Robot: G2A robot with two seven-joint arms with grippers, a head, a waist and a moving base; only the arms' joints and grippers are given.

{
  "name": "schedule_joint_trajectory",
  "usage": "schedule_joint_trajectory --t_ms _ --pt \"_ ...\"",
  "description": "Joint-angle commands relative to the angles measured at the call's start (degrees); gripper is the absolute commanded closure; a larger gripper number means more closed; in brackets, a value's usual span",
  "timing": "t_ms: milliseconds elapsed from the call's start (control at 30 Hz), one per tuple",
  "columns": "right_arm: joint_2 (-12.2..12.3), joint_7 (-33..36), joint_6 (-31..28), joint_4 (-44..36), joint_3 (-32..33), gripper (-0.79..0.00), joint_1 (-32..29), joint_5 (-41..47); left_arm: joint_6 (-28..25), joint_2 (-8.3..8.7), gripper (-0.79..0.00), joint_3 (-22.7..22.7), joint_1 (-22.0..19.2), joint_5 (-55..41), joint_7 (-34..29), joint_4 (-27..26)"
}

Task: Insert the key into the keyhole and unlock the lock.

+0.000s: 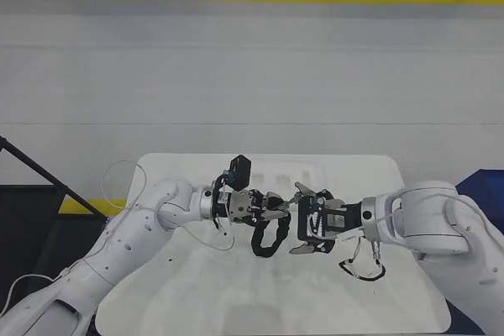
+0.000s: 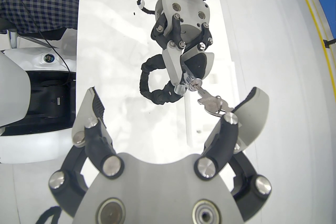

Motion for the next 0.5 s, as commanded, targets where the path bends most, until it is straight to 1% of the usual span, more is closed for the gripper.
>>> schedule_joint_trajectory --t_ms 0,167,433,467 --pt "0.0 0.3 0.1 0.2 -0.5 -0.785 0.4 0.4 0.0 -0.02 0.000 -0.1 0.1 0.5 0.2 -0.1" --pt "0.5 -0.1 -1.6 0.3 0.1 -0.785 1.7 0.0 0.0 0.11 0.000 -0.5 0.3 2.0 0.2 -0.4" --pt "2.9 -8.7 -10.2 1.5 0.9 -0.785 2.7 -9.8 0.0 1.10 0.000 -0.8 0.6 3.2 -0.6 -2.3" --pt "3.1 -9.4 -10.8 1.3 1.2 -0.742 2.4 -10.7 0.0 1.25 0.000 -0.7 0.5 3.2 -0.7 -2.6"
